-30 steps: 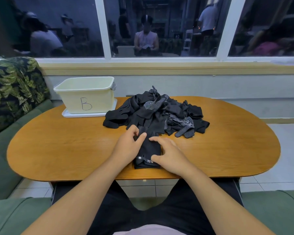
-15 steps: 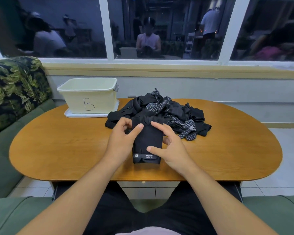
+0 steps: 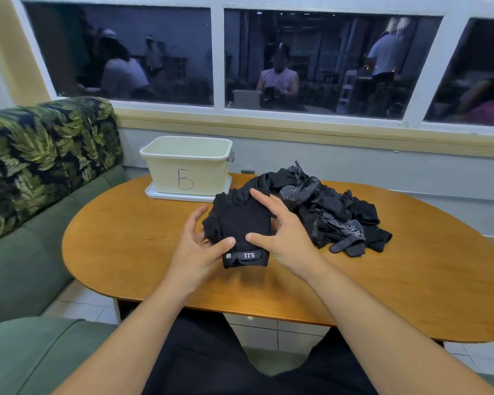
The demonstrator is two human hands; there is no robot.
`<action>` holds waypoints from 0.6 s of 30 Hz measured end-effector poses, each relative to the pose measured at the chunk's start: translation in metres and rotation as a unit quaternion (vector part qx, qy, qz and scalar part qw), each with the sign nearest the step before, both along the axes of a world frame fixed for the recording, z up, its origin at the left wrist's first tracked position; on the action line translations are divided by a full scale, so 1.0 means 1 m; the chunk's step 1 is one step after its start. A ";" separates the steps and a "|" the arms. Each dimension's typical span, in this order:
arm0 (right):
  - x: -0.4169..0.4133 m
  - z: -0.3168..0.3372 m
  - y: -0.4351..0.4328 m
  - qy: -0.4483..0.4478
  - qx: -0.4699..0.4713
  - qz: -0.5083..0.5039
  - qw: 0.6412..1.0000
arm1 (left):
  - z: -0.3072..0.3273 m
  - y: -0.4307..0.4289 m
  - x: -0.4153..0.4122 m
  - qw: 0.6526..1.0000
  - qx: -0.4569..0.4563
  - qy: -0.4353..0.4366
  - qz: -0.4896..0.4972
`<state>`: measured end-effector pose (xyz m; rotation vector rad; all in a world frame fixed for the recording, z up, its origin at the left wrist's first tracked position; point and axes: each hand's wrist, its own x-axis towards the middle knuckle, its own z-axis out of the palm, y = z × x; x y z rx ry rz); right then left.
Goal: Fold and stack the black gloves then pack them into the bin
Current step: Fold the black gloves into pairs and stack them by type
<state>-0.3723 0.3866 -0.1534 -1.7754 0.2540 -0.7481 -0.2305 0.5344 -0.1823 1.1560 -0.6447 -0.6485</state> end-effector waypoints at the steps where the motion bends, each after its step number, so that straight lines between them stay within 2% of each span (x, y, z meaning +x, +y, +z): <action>1: 0.012 -0.001 0.002 0.004 0.000 0.005 1.000 | 0.000 0.004 0.006 0.999 -0.011 -0.015 0.038; 4: 0.054 -0.006 0.008 0.019 -0.006 0.021 1.000 | 0.003 0.021 0.029 0.993 -0.034 -0.046 0.106; 7: 0.108 -0.013 0.019 0.051 0.007 0.034 0.998 | 0.004 0.044 0.061 0.983 -0.007 -0.088 0.159; 12: 0.195 -0.025 0.048 0.094 0.026 0.075 0.992 | -0.007 0.081 0.133 0.943 0.114 -0.170 0.262; 16: 0.242 -0.042 0.069 0.133 0.091 0.106 0.981 | -0.017 0.099 0.177 0.907 0.211 -0.211 0.298; 18: 0.256 -0.047 0.073 0.155 0.091 0.107 0.978 | -0.020 0.102 0.191 0.894 0.244 -0.224 0.302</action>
